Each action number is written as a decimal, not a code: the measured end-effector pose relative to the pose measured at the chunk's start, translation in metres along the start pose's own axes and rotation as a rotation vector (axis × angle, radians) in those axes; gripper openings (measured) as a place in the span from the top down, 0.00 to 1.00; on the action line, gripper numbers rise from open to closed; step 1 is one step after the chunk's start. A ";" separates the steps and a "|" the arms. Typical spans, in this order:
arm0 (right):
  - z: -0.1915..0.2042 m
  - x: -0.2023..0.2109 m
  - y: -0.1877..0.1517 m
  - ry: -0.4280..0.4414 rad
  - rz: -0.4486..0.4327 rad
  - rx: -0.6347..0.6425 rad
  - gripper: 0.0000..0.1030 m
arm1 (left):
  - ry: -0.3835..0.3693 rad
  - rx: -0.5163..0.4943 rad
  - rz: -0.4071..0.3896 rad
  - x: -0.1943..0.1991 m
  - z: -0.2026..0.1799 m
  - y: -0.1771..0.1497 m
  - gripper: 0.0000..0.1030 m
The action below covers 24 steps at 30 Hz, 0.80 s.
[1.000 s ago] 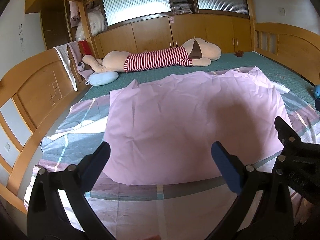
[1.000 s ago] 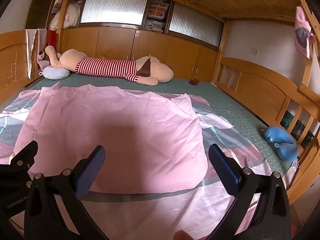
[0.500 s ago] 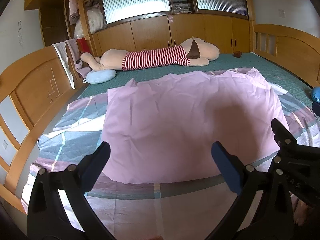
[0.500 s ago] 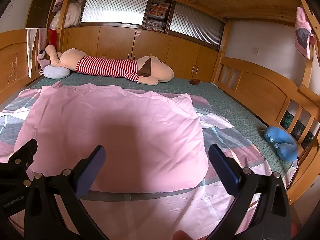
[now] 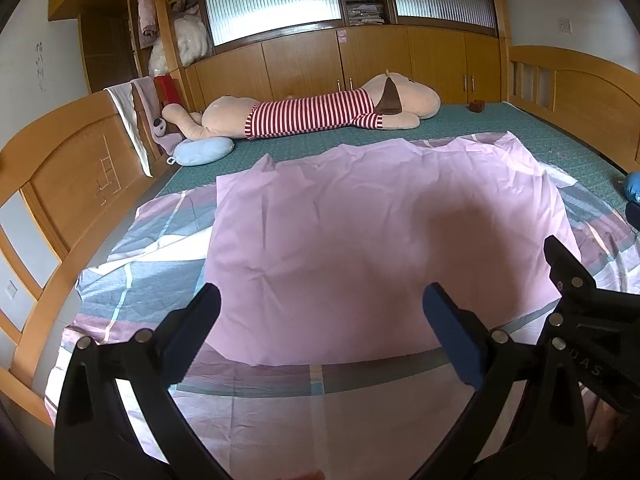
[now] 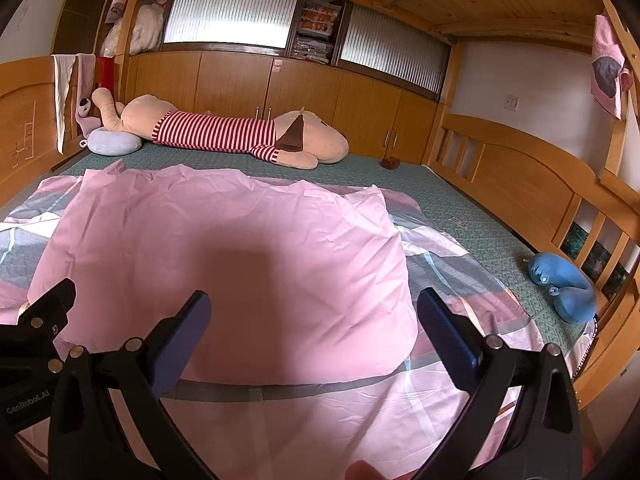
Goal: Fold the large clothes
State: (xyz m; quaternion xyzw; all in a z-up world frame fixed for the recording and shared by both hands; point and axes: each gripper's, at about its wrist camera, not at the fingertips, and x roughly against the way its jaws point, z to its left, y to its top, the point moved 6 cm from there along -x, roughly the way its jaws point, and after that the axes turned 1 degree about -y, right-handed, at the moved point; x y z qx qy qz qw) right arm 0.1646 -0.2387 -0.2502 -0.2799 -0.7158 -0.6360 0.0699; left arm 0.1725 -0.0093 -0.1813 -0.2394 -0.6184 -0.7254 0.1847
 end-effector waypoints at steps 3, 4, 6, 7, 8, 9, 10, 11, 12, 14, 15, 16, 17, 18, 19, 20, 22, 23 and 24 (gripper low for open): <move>0.000 0.000 0.000 0.000 0.001 0.001 0.01 | 0.000 -0.003 -0.003 0.000 0.000 0.000 0.02; 0.000 0.000 0.000 0.000 0.002 0.002 0.01 | 0.000 -0.004 -0.004 0.000 0.001 0.000 0.02; -0.001 -0.001 -0.001 0.001 0.002 0.003 0.01 | -0.001 -0.004 -0.004 0.000 0.001 -0.001 0.02; -0.001 -0.001 -0.002 0.001 0.003 0.003 0.01 | -0.001 -0.004 -0.003 0.000 0.000 -0.001 0.02; -0.002 -0.002 -0.002 0.002 0.002 0.004 0.01 | -0.001 -0.004 -0.003 0.000 0.000 -0.001 0.02; -0.002 -0.002 -0.002 0.002 0.002 0.005 0.01 | -0.001 -0.005 -0.003 0.000 0.000 -0.001 0.02; -0.002 -0.001 -0.002 0.002 0.002 0.005 0.01 | -0.002 -0.004 -0.002 0.000 0.000 -0.001 0.02; -0.002 -0.002 -0.003 0.003 0.003 0.006 0.01 | -0.003 -0.004 -0.002 -0.001 0.000 -0.001 0.02; -0.002 -0.002 -0.004 0.003 0.003 0.007 0.01 | -0.005 -0.004 -0.001 -0.001 0.000 -0.001 0.02; -0.003 -0.002 -0.003 0.004 0.003 0.007 0.01 | -0.008 -0.003 0.000 -0.001 0.000 -0.001 0.02; -0.003 -0.002 -0.003 0.004 0.003 0.007 0.01 | -0.009 -0.003 0.001 -0.001 0.000 -0.002 0.02; -0.003 -0.002 -0.003 0.004 0.002 0.007 0.01 | -0.009 -0.003 0.001 -0.001 0.000 -0.002 0.02; -0.003 -0.002 -0.003 0.004 0.002 0.007 0.01 | -0.009 -0.004 0.001 -0.001 0.000 -0.001 0.02; -0.003 -0.002 -0.003 0.005 0.002 0.007 0.01 | -0.009 -0.004 0.001 -0.001 0.000 -0.001 0.02; -0.003 -0.002 -0.004 0.004 0.002 0.008 0.01 | -0.009 -0.004 0.002 -0.001 0.000 -0.001 0.02; -0.003 -0.002 -0.003 0.005 0.002 0.008 0.01 | -0.010 -0.004 0.003 -0.002 0.000 -0.002 0.02; -0.003 -0.002 -0.003 0.003 0.003 0.009 0.01 | -0.013 -0.004 0.005 -0.002 -0.001 -0.002 0.02; -0.004 -0.002 -0.004 0.002 0.004 0.009 0.01 | -0.013 -0.004 0.007 -0.003 -0.001 -0.002 0.02; -0.004 -0.002 -0.004 0.002 0.005 0.009 0.01 | -0.013 -0.005 0.007 -0.003 -0.001 -0.002 0.02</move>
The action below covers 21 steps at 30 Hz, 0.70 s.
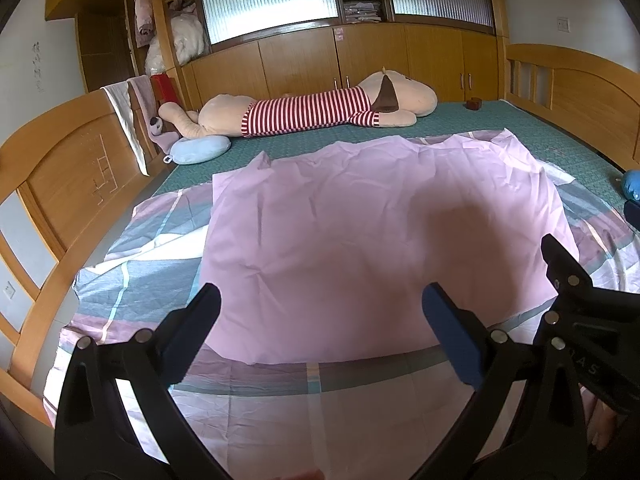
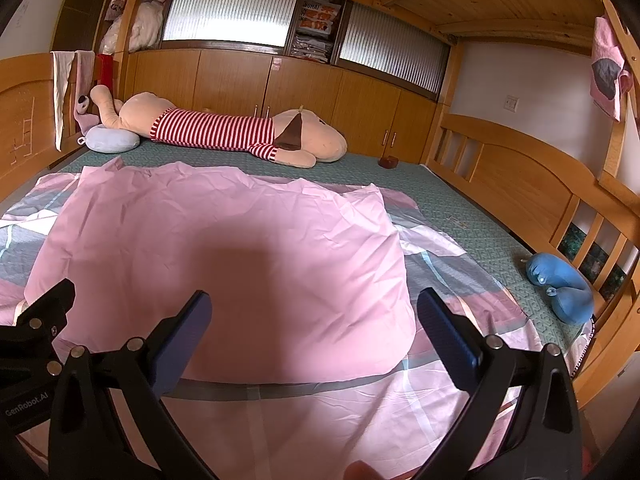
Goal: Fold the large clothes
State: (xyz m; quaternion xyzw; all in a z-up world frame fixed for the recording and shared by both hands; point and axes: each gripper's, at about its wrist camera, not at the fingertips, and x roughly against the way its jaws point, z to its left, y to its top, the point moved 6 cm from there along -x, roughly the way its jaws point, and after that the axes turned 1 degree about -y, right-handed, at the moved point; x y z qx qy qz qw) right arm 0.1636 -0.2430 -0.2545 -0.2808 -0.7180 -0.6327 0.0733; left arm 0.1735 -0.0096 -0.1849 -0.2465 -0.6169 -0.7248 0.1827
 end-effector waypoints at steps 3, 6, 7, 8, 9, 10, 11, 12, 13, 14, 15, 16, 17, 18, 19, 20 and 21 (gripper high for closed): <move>-0.002 -0.001 -0.001 0.000 0.002 0.003 0.01 | 0.002 -0.003 0.000 0.000 0.000 0.000 0.02; -0.002 -0.001 -0.001 0.000 0.002 0.004 0.01 | 0.001 -0.004 0.001 -0.001 0.000 -0.001 0.02; -0.003 -0.001 -0.002 0.000 0.003 0.004 0.01 | 0.002 -0.004 0.000 0.000 0.000 0.000 0.02; -0.003 -0.001 -0.001 0.001 0.003 0.005 0.01 | 0.005 -0.006 -0.001 0.000 0.000 -0.001 0.02; -0.003 -0.001 -0.001 0.000 0.003 0.005 0.01 | 0.005 -0.006 0.000 -0.001 0.000 -0.001 0.02; -0.003 -0.001 -0.001 0.000 0.003 0.005 0.01 | 0.006 -0.007 0.001 -0.001 0.000 -0.001 0.02; -0.003 -0.001 -0.001 0.000 0.003 0.006 0.01 | 0.006 -0.005 0.004 -0.001 0.000 -0.001 0.02; -0.003 -0.002 -0.002 -0.001 0.005 0.006 0.01 | 0.004 -0.004 0.006 -0.002 0.001 -0.002 0.02; -0.004 -0.002 -0.002 -0.002 0.006 0.007 0.01 | 0.001 -0.002 0.010 -0.002 0.001 -0.002 0.02; -0.005 -0.002 -0.002 -0.001 0.008 0.008 0.01 | -0.003 0.001 0.015 -0.003 0.001 -0.003 0.02; -0.005 -0.002 -0.003 -0.002 0.009 0.008 0.01 | -0.005 0.003 0.018 -0.004 0.001 -0.003 0.02; -0.006 -0.003 -0.003 -0.002 0.010 0.009 0.01 | -0.006 0.003 0.019 -0.004 0.001 -0.004 0.02; -0.006 -0.003 -0.003 -0.001 0.011 0.009 0.01 | -0.005 0.004 0.019 -0.004 0.001 -0.004 0.02; -0.007 -0.004 -0.004 0.000 0.011 0.010 0.01 | -0.003 0.002 0.018 -0.004 0.001 -0.004 0.02; -0.006 -0.004 -0.003 0.000 0.010 0.012 0.01 | -0.002 0.000 0.018 -0.005 0.002 -0.004 0.02; -0.007 -0.004 -0.004 0.000 0.011 0.012 0.01 | -0.005 -0.003 0.019 -0.006 0.001 -0.005 0.02; -0.007 -0.004 -0.004 0.001 0.010 0.013 0.01 | -0.013 -0.006 0.021 -0.006 0.001 -0.005 0.02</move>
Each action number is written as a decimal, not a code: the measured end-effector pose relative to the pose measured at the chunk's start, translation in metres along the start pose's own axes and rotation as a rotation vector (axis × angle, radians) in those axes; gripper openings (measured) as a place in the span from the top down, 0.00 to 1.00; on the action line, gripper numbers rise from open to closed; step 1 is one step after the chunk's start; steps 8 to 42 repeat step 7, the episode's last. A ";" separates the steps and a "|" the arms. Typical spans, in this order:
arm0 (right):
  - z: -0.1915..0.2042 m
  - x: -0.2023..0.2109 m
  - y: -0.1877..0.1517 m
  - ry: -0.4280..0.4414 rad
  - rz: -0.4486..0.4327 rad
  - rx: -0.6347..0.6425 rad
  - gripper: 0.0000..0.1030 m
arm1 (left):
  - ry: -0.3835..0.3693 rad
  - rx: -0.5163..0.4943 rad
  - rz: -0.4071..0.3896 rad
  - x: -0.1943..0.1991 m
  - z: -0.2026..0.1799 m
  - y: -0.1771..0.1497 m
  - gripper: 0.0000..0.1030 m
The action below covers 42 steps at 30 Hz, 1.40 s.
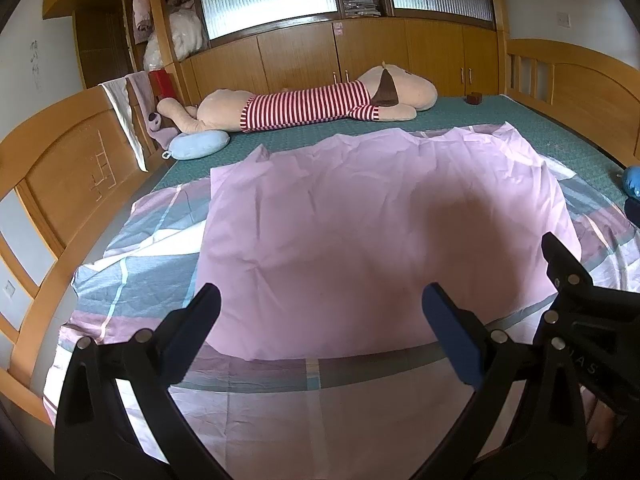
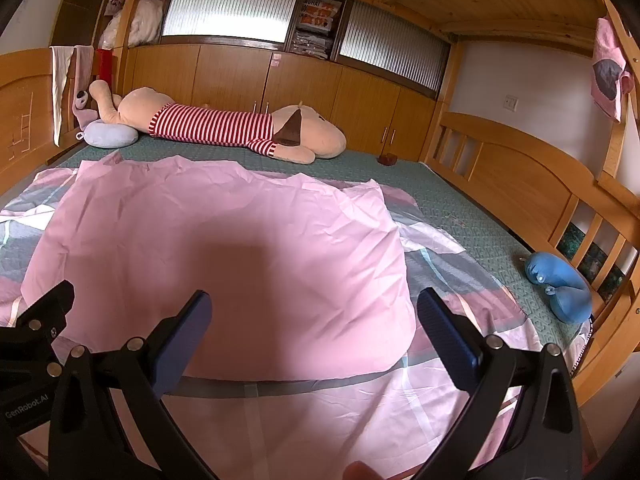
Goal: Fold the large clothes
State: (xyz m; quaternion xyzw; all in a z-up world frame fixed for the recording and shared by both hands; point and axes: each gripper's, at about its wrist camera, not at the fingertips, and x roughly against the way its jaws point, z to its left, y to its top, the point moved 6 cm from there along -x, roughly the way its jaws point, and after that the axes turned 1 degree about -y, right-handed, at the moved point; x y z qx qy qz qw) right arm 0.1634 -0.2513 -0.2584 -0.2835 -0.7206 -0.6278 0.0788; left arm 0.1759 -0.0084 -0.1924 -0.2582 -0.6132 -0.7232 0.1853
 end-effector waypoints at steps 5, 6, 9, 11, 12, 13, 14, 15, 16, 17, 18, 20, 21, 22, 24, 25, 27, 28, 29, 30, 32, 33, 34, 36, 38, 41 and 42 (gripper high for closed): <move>-0.016 -0.014 -0.002 0.050 -0.025 -0.031 0.01 | 0.021 -0.015 -0.003 -0.010 0.005 -0.003 0.02; -0.027 -0.020 -0.002 0.061 -0.027 -0.064 0.01 | 0.027 -0.015 -0.004 -0.012 0.007 -0.003 0.02; -0.046 -0.031 -0.002 0.051 -0.022 -0.111 0.01 | 0.036 -0.009 0.002 -0.015 0.010 -0.002 0.02; -0.046 -0.031 -0.002 0.051 -0.022 -0.111 0.01 | 0.036 -0.009 0.002 -0.015 0.010 -0.002 0.02; -0.046 -0.031 -0.002 0.051 -0.022 -0.111 0.01 | 0.036 -0.009 0.002 -0.015 0.010 -0.002 0.02; -0.046 -0.031 -0.002 0.051 -0.022 -0.111 0.01 | 0.036 -0.009 0.002 -0.015 0.010 -0.002 0.02; -0.046 -0.031 -0.002 0.051 -0.022 -0.111 0.01 | 0.036 -0.009 0.002 -0.015 0.010 -0.002 0.02; -0.046 -0.031 -0.002 0.051 -0.022 -0.111 0.01 | 0.036 -0.009 0.002 -0.015 0.010 -0.002 0.02; -0.046 -0.031 -0.002 0.051 -0.022 -0.111 0.01 | 0.036 -0.009 0.002 -0.015 0.010 -0.002 0.02; -0.046 -0.031 -0.002 0.051 -0.022 -0.111 0.01 | 0.036 -0.009 0.002 -0.015 0.010 -0.002 0.02; -0.046 -0.031 -0.002 0.051 -0.022 -0.111 0.01 | 0.036 -0.009 0.002 -0.015 0.010 -0.002 0.02; -0.046 -0.031 -0.002 0.051 -0.022 -0.111 0.01 | 0.036 -0.009 0.002 -0.015 0.010 -0.002 0.02; -0.046 -0.031 -0.002 0.051 -0.022 -0.111 0.01 | 0.036 -0.009 0.002 -0.015 0.010 -0.002 0.02; -0.046 -0.031 -0.002 0.051 -0.022 -0.111 0.01 | 0.036 -0.009 0.002 -0.015 0.010 -0.002 0.02; -0.046 -0.031 -0.002 0.051 -0.022 -0.111 0.01 | 0.036 -0.009 0.002 -0.015 0.010 -0.002 0.02; -0.046 -0.031 -0.002 0.051 -0.022 -0.111 0.01 | 0.036 -0.009 0.002 -0.015 0.010 -0.002 0.02; -0.046 -0.031 -0.002 0.051 -0.022 -0.111 0.01 | 0.036 -0.009 0.002 -0.015 0.010 -0.002 0.02; -0.046 -0.031 -0.002 0.051 -0.022 -0.111 0.01 | 0.036 -0.009 0.002 -0.015 0.010 -0.002 0.02; -0.046 -0.031 -0.002 0.051 -0.022 -0.111 0.01 | 0.036 -0.009 0.002 -0.015 0.010 -0.002 0.02; -0.046 -0.031 -0.002 0.051 -0.022 -0.111 0.01 | 0.036 -0.009 0.002 -0.015 0.010 -0.002 0.02; -0.046 -0.031 -0.002 0.051 -0.022 -0.111 0.01 | 0.036 -0.009 0.002 -0.015 0.010 -0.002 0.02; -0.046 -0.031 -0.002 0.051 -0.022 -0.111 0.01 | 0.036 -0.009 0.002 -0.015 0.010 -0.002 0.02; -0.046 -0.031 -0.002 0.051 -0.022 -0.111 0.01 | 0.036 -0.009 0.002 -0.015 0.010 -0.002 0.02; -0.046 -0.031 -0.002 0.051 -0.022 -0.111 0.01 | 0.036 -0.009 0.002 -0.015 0.010 -0.002 0.02; -0.046 -0.031 -0.002 0.051 -0.022 -0.111 0.01 | 0.036 -0.009 0.002 -0.015 0.010 -0.002 0.02; -0.046 -0.031 -0.002 0.051 -0.022 -0.111 0.01 | 0.036 -0.009 0.002 -0.015 0.010 -0.002 0.02; -0.046 -0.031 -0.002 0.051 -0.022 -0.111 0.01 | 0.036 -0.009 0.002 -0.015 0.010 -0.002 0.02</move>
